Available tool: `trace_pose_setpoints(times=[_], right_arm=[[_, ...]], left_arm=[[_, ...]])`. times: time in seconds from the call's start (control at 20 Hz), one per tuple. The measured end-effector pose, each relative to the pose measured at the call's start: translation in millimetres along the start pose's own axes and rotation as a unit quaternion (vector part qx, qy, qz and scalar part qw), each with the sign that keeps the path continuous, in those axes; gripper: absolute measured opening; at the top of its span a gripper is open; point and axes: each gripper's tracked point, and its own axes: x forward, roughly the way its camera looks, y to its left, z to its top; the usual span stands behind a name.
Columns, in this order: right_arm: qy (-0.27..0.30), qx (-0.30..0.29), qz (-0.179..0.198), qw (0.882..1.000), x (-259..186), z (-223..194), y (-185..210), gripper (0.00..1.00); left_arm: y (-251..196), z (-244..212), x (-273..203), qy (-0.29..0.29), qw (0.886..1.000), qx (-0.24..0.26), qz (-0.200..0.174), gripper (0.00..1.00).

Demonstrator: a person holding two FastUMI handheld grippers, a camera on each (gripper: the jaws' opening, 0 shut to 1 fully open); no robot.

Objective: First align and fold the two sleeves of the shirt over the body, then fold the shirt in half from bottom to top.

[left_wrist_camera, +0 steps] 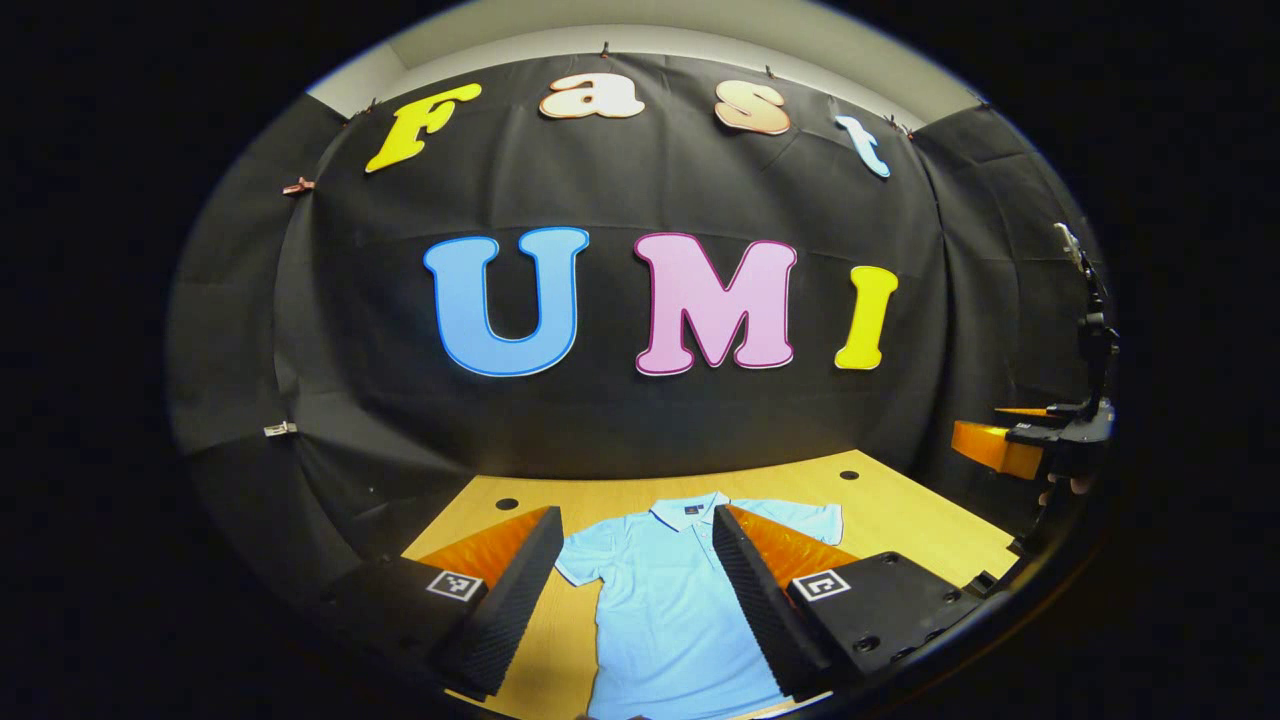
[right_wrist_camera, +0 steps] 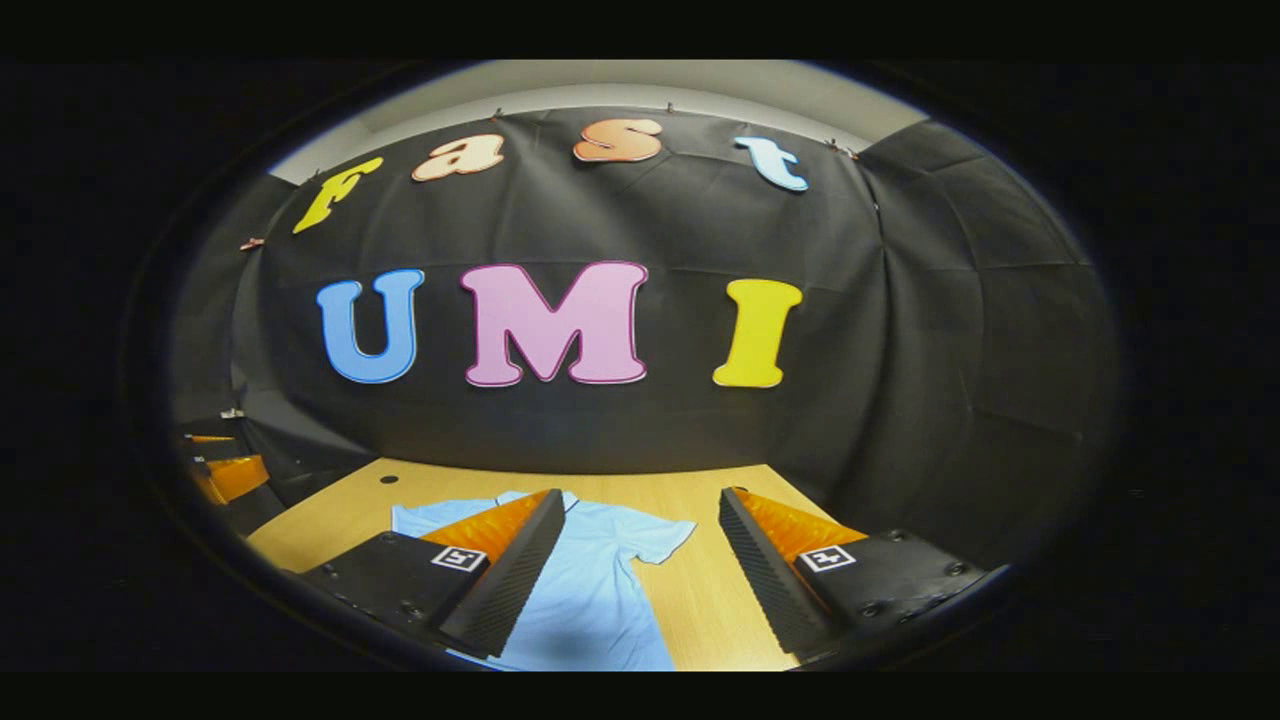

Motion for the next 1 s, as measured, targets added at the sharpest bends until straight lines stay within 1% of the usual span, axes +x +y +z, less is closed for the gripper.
trace_pose_setpoints(times=[0.1, 0.2, 0.4, 0.6, 0.8, 1.0], right_arm=[[0.011, -0.006, 0.000, 1.000, 6.3, -7.4, -2.3, 0.97], [0.036, -0.020, -0.007, 0.999, 19.2, -21.5, -10.4, 0.97], [0.077, -0.007, 0.001, 0.997, 57.7, -38.1, -13.8, 0.97], [0.122, -0.024, 0.025, 0.992, 117.7, -65.1, -10.2, 0.97], [0.170, -0.037, 0.039, 0.984, 183.0, -104.4, -7.0, 0.97], [0.215, -0.016, 0.041, 0.976, 241.4, -151.7, -5.4, 0.98]], left_arm=[[-0.5, -0.2, 0.0, -0.001, 1.000, -0.003, 0.003, 0.96], [0.7, -1.9, 0.2, 0.004, 1.000, -0.005, 0.011, 0.96], [7.8, -5.0, 1.5, 0.011, 1.000, -0.004, 0.028, 0.96], [20.7, -13.8, 9.6, 0.029, 0.998, -0.017, 0.053, 0.96], [34.2, -31.2, 28.6, 0.054, 0.995, -0.027, 0.075, 0.97], [44.7, -46.1, 52.5, 0.079, 0.993, -0.015, 0.091, 0.96]])
